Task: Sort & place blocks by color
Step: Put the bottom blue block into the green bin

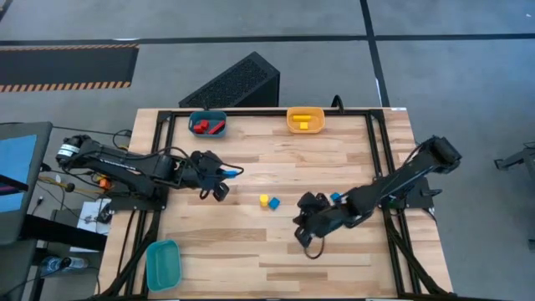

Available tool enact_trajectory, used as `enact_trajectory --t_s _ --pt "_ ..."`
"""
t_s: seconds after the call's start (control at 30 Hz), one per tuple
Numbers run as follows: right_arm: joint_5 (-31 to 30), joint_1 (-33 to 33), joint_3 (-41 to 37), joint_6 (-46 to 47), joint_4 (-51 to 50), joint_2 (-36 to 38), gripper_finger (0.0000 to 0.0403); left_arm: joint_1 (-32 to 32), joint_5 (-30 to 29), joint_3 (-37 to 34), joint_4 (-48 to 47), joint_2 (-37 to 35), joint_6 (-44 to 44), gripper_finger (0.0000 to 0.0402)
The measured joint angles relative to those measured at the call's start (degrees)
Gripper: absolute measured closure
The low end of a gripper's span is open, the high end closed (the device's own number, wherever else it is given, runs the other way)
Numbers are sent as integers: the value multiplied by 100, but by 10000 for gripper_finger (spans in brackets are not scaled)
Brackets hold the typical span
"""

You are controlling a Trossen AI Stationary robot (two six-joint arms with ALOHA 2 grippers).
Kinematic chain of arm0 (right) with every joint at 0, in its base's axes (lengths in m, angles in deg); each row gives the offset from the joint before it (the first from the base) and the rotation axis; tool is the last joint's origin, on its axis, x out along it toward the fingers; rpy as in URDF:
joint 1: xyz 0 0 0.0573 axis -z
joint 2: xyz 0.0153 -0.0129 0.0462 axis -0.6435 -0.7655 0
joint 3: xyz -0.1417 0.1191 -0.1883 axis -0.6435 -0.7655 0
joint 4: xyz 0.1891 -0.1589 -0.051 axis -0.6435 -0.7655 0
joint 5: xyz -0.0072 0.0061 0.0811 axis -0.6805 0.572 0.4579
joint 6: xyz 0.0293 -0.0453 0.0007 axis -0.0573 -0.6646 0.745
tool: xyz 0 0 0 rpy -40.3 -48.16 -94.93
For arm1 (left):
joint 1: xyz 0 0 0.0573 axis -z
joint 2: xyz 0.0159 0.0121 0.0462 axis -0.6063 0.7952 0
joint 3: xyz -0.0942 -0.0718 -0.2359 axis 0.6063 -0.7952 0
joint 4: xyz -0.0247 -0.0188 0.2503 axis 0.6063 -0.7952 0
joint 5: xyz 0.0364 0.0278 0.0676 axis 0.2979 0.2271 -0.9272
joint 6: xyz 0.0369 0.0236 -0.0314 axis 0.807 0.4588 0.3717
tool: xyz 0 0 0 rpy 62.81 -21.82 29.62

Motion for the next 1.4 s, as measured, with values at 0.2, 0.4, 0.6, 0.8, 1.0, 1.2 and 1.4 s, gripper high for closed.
enact_trajectory --t_s 0.2,0.4,0.6,0.8,1.0,1.2,1.4 --pt "-1213 137 17 -369 -1216 1081 395 -1 -76 0 -295 -232 -184 375" --pt "-1106 454 8 244 -2564 1393 396 -8 -352 0 -205 -356 31 374" --pt "-735 192 -502 691 -2158 1092 396 -133 -162 0 313 -356 572 374" --pt "-833 -273 -1136 1728 -280 1054 396 -268 688 118 206 -588 526 372" --pt "-1481 -579 -1142 1279 176 1423 397 -70 868 256 -385 -1378 498 374" --pt "-1496 -570 -1140 1560 -558 1632 397 455 2894 140 -1933 -2074 321 371" --pt "-1419 -492 -1140 1260 -839 1701 397 1862 4479 -839 -1458 -2403 -1334 376"
